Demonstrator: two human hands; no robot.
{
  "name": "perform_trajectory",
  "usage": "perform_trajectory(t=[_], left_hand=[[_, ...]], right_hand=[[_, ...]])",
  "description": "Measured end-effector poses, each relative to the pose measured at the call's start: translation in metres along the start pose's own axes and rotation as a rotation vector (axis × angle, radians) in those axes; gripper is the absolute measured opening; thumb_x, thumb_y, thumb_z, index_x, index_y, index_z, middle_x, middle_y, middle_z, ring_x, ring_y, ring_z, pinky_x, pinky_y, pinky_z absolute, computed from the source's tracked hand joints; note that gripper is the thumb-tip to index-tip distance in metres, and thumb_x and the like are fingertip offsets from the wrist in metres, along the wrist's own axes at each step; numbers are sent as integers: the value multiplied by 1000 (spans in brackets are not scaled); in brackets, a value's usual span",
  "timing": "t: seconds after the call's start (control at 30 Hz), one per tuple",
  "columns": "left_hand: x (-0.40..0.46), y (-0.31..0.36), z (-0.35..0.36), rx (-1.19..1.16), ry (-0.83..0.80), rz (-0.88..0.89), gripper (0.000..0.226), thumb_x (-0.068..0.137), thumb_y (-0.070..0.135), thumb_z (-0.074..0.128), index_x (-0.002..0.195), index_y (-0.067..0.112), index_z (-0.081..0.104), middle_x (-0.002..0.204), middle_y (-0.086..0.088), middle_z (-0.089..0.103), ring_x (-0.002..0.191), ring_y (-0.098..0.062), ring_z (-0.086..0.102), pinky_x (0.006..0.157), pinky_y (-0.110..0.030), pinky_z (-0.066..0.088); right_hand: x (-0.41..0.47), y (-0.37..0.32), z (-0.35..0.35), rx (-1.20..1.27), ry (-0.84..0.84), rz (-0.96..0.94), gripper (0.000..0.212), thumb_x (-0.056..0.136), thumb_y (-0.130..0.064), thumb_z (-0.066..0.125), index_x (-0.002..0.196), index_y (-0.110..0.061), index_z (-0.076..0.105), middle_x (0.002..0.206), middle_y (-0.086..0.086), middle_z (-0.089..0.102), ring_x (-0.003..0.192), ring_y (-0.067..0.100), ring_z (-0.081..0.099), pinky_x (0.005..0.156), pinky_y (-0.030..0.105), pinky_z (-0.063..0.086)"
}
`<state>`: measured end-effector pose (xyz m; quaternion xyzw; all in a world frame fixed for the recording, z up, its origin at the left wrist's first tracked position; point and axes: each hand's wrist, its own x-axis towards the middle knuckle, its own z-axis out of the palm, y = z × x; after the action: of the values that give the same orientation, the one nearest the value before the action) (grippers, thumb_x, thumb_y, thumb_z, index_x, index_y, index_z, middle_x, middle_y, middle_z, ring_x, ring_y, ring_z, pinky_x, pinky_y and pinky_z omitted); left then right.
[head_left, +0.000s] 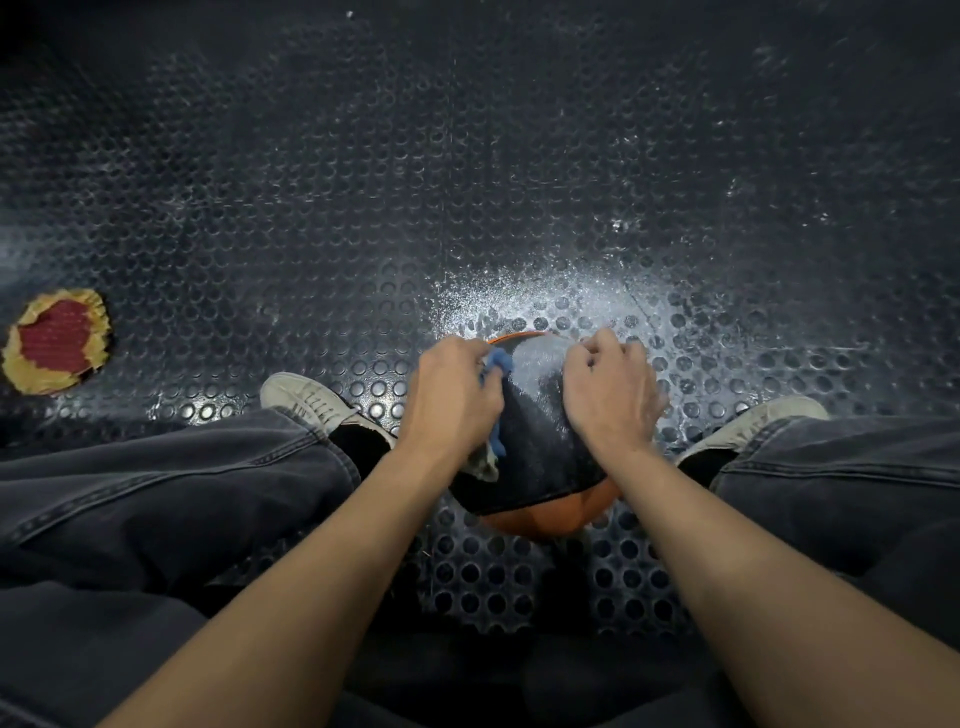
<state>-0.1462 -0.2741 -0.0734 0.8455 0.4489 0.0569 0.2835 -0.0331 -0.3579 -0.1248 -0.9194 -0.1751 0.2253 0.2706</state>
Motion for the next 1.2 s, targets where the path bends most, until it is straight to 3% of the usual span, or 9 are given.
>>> perform_trajectory(t=[0.1,0.2,0.33,0.47,0.53,0.67,0.8,1.0,1.2], left_hand=[[-24,-4,1,16,-56,166,16,92,21,58,102,20,70,96,3,60,88,-16,57,80,-32,44],[-21,-14,0,58,-78,165,18,94,24,56,106,17,68,99,0,58,90,-17,55,83,-34,43],[5,-6,-5,67,-93,127,12,92,18,57,93,16,69,89,-1,61,80,-22,62,69,-30,49],[-33,0,-6,40,-205,382,18,92,17,58,104,20,70,97,1,59,78,-20,61,72,-41,53],[-24,-1,-4,74,-176,361,18,93,17,55,103,19,69,94,1,57,77,-21,60,70,-38,52],[18,11,-5,102,-106,110,17,95,17,55,100,19,71,82,8,54,65,-2,48,53,-11,35],[-20,6,-9,86,-201,415,16,91,18,58,100,18,71,94,0,60,76,-22,60,66,-38,52],[26,9,-7,162,-157,223,15,94,19,56,98,18,70,82,4,53,69,-12,50,59,-21,40],[-29,1,-16,164,-200,378,15,93,21,54,97,18,69,88,4,52,73,-21,57,61,-33,43]], right_hand=[[2,1,4,27,-47,-187,16,97,-23,44,102,-26,59,107,-7,51,97,15,51,97,45,46],[-2,3,9,58,-95,-198,29,97,-27,41,106,-34,67,100,-10,63,81,13,56,81,41,53],[6,-5,9,51,-64,-99,32,95,-28,37,100,-28,69,93,-4,67,72,17,57,71,37,51],[12,0,6,48,-54,-40,32,96,-27,37,94,-24,69,94,-5,67,68,16,55,66,31,42],[12,1,8,74,-52,-68,34,92,-32,34,89,-25,67,99,-8,67,70,17,56,68,37,49],[4,-8,6,51,-43,-24,25,98,-26,40,92,-22,64,92,-8,54,89,19,54,93,44,45],[8,-3,5,61,-19,18,23,96,-25,41,85,-22,61,91,-4,58,84,22,56,87,44,50],[0,-9,6,48,-59,-51,25,97,-27,39,94,-22,63,95,-5,54,94,22,54,98,49,42],[2,-10,11,35,-73,-83,24,97,-29,39,80,-24,55,91,-4,57,88,22,56,93,49,47]])
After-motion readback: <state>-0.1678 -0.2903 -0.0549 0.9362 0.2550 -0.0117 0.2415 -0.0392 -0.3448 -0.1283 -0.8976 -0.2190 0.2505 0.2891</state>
